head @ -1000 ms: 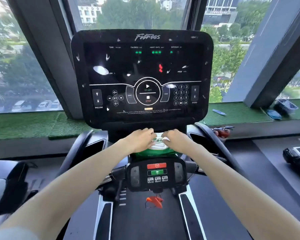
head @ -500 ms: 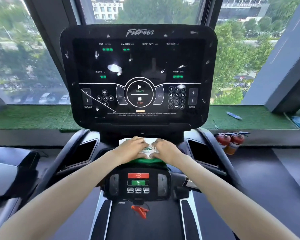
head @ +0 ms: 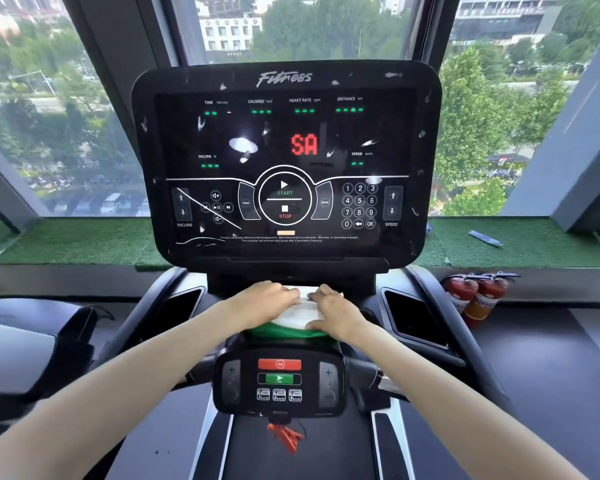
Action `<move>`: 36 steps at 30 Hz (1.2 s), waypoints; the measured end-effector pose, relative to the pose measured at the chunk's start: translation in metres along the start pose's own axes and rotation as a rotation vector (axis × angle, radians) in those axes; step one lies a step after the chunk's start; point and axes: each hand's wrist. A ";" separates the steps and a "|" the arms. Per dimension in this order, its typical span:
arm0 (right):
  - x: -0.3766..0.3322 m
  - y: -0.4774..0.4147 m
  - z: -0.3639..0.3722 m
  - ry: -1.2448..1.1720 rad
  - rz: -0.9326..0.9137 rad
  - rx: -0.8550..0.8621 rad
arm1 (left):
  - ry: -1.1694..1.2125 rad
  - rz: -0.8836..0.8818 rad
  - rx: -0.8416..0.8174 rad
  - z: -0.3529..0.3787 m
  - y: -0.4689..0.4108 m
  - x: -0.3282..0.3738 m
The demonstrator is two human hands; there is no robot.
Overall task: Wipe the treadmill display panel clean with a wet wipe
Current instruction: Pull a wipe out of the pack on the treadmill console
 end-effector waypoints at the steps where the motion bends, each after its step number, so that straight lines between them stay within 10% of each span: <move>1: 0.000 0.002 -0.001 -0.046 0.009 0.020 | -0.045 -0.004 0.033 -0.005 -0.002 0.000; 8: -0.002 0.024 -0.011 -0.100 -0.046 0.311 | -0.275 0.121 0.387 -0.019 0.001 -0.010; 19: -0.028 -0.003 -0.011 0.012 0.079 0.102 | -0.589 0.475 0.307 -0.008 0.013 -0.022; 27: -0.028 -0.004 -0.008 -0.061 0.108 0.096 | 0.111 0.036 -0.082 0.001 0.004 -0.017; 36: -0.035 -0.005 -0.004 -0.062 0.119 0.124 | 0.454 -0.056 0.044 -0.007 -0.002 -0.006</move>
Point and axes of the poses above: each hand's wrist, its own y-axis away from the middle knuckle, its own z-axis out of the palm, x = y × z, and after that the axes turned 2 degrees about z, right-handed
